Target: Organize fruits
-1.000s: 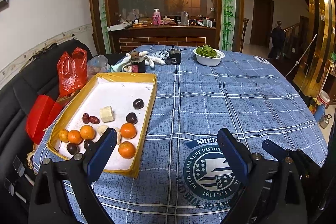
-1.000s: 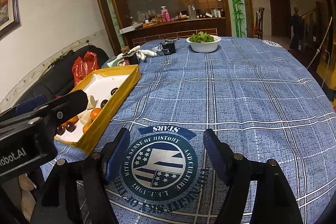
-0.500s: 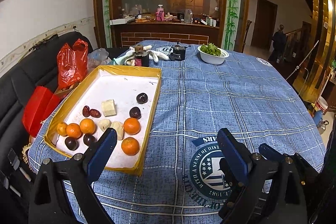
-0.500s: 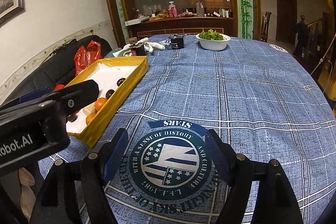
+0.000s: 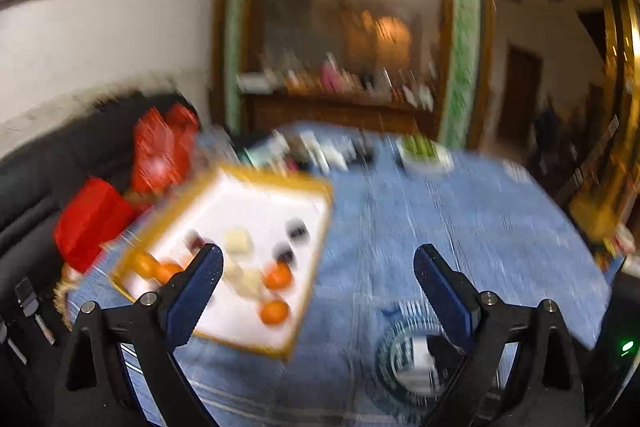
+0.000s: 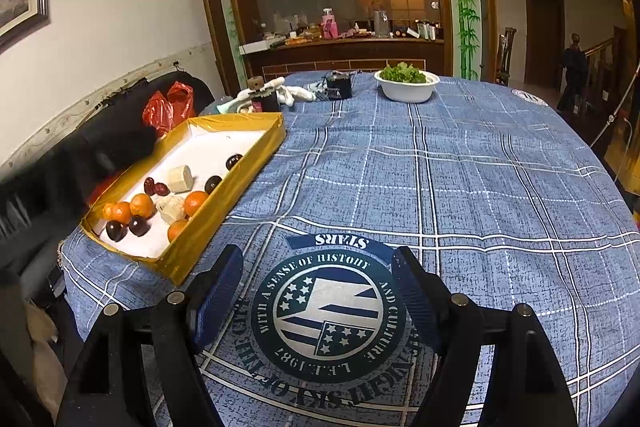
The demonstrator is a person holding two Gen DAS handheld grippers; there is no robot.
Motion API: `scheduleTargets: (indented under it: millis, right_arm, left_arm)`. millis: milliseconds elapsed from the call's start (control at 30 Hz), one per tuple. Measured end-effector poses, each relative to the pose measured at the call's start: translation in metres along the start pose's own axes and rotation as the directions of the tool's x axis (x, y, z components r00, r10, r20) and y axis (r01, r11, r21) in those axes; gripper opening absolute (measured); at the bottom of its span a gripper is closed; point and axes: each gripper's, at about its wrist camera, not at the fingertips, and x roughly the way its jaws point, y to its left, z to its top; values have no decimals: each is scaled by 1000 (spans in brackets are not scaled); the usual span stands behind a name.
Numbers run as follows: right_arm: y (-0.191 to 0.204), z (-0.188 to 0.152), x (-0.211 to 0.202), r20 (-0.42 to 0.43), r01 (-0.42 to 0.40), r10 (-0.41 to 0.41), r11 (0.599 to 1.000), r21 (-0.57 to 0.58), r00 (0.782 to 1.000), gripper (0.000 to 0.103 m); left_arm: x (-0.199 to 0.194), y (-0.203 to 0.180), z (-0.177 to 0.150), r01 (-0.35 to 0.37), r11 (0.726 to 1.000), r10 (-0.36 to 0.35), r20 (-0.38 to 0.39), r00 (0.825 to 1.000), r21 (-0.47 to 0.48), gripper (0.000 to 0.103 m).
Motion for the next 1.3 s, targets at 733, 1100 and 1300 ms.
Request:
scheduleTargets:
  millis: [733,1100,1300]
  right_arm:
    - [37,-5,-12,41,-17,23,991,-133,999,90]
    - [49,-5,-3,5,-25,26,988,-152,1000,92]
    - [56,-5,1,-9,-24,23,986,-164,1000,92]
  left_arm:
    - [31,14,-19,-24,1000,25,-218,976,4,103]
    - [40,29,-21,-20,999,11,-254,967,-30,103]
    - [45,39,-23,-13,998,-4,-279,960,-58,103]
